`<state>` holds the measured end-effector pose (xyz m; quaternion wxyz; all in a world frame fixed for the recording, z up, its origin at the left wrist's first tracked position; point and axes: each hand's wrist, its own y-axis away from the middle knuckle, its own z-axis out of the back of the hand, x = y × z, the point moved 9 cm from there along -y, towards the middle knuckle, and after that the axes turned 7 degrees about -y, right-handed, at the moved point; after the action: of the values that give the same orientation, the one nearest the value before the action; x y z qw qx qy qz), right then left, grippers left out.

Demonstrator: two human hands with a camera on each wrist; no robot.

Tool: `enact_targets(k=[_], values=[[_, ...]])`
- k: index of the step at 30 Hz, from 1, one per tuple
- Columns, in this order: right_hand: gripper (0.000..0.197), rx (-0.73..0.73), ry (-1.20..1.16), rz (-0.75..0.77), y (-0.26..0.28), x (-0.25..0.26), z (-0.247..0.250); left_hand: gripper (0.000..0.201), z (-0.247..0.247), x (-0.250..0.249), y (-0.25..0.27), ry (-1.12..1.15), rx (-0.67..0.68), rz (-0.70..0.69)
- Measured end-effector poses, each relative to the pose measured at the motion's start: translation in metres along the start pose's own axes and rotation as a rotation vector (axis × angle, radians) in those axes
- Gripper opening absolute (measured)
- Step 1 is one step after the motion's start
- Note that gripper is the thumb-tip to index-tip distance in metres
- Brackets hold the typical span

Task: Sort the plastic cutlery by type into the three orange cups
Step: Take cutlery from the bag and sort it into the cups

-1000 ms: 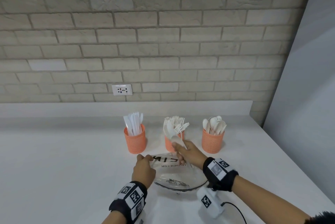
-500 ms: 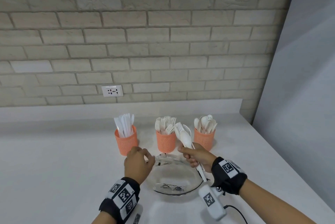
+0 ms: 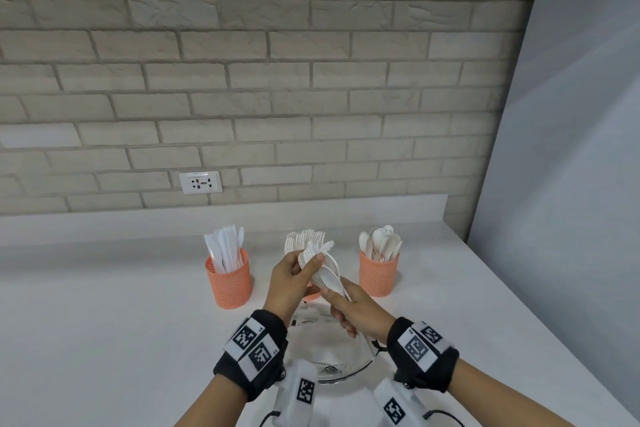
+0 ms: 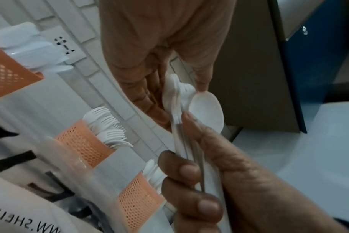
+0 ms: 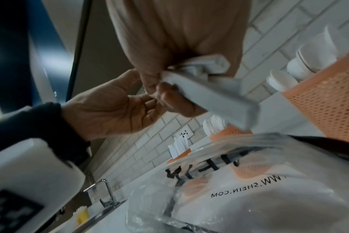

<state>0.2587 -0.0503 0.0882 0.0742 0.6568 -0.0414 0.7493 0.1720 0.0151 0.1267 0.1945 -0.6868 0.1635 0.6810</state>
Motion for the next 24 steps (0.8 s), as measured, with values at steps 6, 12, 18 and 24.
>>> enact_targets(k=[6, 12, 18, 24], values=[[0.022, -0.009, -0.086, -0.045, 0.003, -0.008, 0.007, 0.016, -0.005, 0.006, -0.004, -0.039, 0.033, 0.037], [0.029, -0.019, -0.060, -0.084, 0.003, -0.013, 0.008, 0.007, -0.003, 0.007, -0.006, -0.041, 0.001, 0.064], [0.033, 0.038, -0.094, -0.167, 0.002, -0.018, 0.006, 0.012, 0.007, 0.012, -0.020, -0.252, -0.042, 0.069], [0.028, 0.109, -0.147, -0.225, 0.003, -0.017, 0.002, 0.024, 0.009, 0.004, -0.031, -0.371, -0.016, 0.067]])
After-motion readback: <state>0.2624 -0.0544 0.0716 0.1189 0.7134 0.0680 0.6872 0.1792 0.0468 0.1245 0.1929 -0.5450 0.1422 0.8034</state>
